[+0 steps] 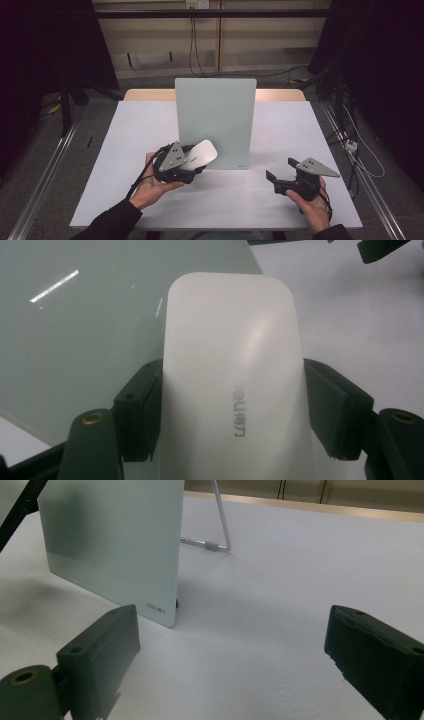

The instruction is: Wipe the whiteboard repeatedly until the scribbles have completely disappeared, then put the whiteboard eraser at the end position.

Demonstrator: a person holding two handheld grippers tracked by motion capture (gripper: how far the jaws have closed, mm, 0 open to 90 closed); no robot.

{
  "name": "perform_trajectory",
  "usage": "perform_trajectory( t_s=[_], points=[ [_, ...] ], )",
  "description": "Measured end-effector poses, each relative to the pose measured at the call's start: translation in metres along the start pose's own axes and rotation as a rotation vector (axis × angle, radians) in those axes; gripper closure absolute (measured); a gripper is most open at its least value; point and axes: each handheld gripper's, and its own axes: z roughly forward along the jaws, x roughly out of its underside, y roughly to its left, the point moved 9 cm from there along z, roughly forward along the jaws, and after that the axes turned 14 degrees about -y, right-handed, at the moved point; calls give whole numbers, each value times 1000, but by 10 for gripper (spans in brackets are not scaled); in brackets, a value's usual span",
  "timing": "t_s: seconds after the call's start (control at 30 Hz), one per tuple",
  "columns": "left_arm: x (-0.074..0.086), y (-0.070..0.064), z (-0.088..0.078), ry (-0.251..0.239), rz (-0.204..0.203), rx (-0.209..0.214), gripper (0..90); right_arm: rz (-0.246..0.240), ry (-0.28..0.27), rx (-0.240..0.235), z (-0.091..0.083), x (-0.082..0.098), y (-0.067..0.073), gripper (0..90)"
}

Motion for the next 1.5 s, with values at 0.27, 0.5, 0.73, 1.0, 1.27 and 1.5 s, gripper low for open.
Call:
perform_trajectory(
  t_s=[0.27,0.5,0.73,1.0,1.27,1.5],
  points=[
    [4,-6,-1,28,-73,42,310,-1,2,-1,0,0,0,74],
    [7,-7,-5,62,-130,75,309,6,11,-4,4,1,1,74],
    [7,-17,-7,116,-186,152,309,5,10,-7,3,2,2,74],
    [13,-34,-2,207,-161,211,309,1,7,-11,1,1,3,74],
    [18,-49,10,274,-120,248,310,0,8,-17,2,1,4,74],
    [21,-61,24,325,-96,291,310,0,9,-15,1,1,4,73]
  ],
)
